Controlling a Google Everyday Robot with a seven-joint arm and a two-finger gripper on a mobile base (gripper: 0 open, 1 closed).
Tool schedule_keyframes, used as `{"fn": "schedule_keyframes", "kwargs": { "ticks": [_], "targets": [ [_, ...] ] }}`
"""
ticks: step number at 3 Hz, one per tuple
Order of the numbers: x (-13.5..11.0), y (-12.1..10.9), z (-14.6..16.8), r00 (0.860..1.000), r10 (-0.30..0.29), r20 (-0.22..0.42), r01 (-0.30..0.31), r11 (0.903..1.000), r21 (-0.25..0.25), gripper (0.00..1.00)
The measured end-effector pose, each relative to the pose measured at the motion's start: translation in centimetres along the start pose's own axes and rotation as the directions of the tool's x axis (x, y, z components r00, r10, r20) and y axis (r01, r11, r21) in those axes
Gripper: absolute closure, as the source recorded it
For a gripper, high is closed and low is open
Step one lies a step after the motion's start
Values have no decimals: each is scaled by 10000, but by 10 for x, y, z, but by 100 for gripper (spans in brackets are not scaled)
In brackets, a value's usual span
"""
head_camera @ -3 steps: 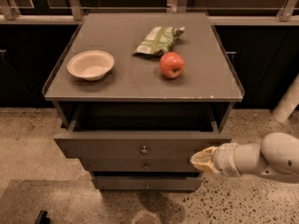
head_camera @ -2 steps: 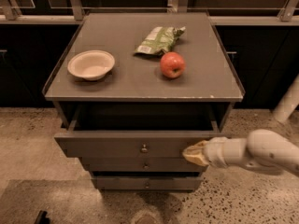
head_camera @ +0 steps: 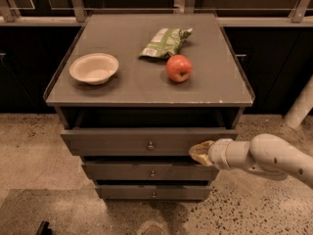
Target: Close top drawer
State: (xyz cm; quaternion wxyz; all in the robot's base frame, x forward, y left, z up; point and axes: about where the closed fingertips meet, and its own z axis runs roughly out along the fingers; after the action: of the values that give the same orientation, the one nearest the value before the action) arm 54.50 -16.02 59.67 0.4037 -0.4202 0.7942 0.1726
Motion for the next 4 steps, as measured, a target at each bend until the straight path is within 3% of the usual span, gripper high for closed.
{"fn": "schedule_keyframes", "kwargs": {
  "ticks": [2, 3, 4],
  "targets": [
    [-13, -13, 21, 9995, -267, 165, 253, 9963, 816, 100],
    [-12, -10, 20, 9995, -265, 164, 251, 9963, 816, 100],
    [28, 14, -18, 9988, 235, -424, -215, 9988, 451, 100]
  ]
}}
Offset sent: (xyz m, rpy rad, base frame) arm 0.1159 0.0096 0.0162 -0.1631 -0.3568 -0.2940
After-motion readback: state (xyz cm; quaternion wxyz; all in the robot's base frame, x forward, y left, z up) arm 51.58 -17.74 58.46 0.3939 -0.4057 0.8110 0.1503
